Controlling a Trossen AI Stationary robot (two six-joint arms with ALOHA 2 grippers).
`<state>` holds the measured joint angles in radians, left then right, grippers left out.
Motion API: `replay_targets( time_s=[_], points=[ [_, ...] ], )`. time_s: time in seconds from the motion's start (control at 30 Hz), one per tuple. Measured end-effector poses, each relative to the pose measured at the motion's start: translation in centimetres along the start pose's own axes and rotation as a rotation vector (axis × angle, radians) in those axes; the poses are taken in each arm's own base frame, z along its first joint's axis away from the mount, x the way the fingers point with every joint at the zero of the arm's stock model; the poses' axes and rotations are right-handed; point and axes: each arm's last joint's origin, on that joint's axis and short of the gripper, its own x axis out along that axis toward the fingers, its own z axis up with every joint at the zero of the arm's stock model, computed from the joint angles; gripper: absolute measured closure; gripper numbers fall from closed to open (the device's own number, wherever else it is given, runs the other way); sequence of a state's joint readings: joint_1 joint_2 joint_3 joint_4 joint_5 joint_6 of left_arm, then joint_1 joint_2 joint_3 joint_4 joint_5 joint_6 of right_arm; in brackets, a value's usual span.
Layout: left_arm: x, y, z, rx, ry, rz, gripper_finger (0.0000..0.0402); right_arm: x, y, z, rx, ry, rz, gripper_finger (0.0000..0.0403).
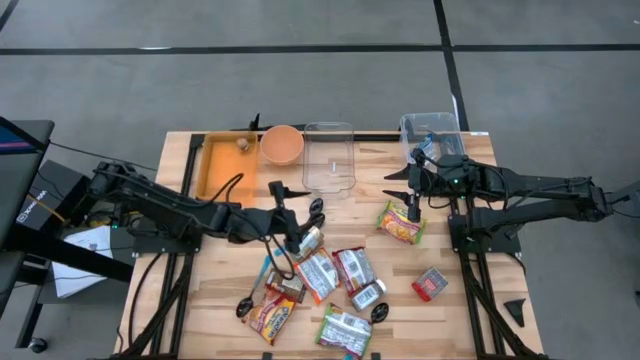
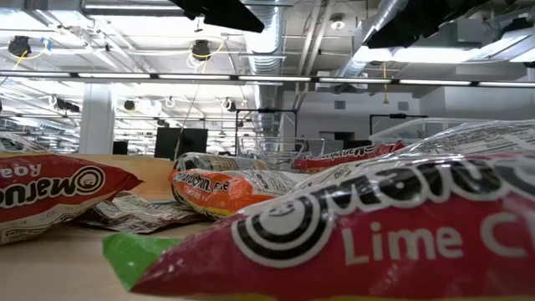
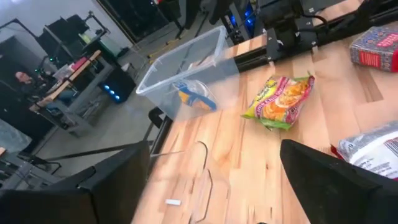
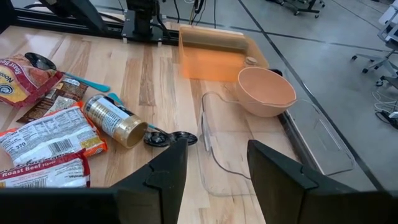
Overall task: Pick & Place Food Item
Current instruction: Put the blue spoon into the transparent bin
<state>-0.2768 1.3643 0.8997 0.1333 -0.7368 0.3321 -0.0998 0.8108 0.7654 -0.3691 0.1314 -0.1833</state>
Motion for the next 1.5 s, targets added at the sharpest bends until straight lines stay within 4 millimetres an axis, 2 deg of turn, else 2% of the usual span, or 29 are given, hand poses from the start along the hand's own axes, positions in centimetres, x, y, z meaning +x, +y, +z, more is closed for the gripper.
replay_targets(
  time_s=[0.2,0.3,0.63,0.73,0.87,1.2,1.33,1.5],
  points=[
    [-0.2,-0.2,0.1,-0.03,-0.007,-0.012,0.0047,0.0,0.0,0.0,0.0,0.0,0.0,0.0239],
    [-0.4,-0.6,-0.2,-0.078,0.006,-0.084,0.0053,0.0,0.0,0.0,0.0,0.0,0.0,0.0239],
    [-1.4,-1.7,-2.5,-0.281,0.295,-0.202,0.0066,0.0,0.0,-0.1,0.009,0.012,0.002,0.0239],
    [-2.0,-2.6,-3.2,-0.296,0.329,-0.265,0.0066,0.0,0.0,-0.1,0.01,0.011,0.002,0.0239],
    [-2.2,-3.0,-3.6,-0.347,0.342,-0.263,0.0066,0.0,0.0,-0.1,0.017,0.011,0.002,0.0239],
    [-2.8,-4.7,-7.8,-0.469,0.496,-0.386,0.0066,0.0,0.0,-0.1,0.018,0.009,0.002,0.0239],
    [-3.6,-5.6,-8.9,-0.455,0.535,-0.453,0.0069,0.0,0.0,-0.1,0.018,0.01,0.002,0.0239],
    [-3.9,-5.9,-9.9,-0.461,0.565,-0.449,0.0071,0.0,0.0,-0.1,0.027,0.011,0.003,0.0239]
  ],
)
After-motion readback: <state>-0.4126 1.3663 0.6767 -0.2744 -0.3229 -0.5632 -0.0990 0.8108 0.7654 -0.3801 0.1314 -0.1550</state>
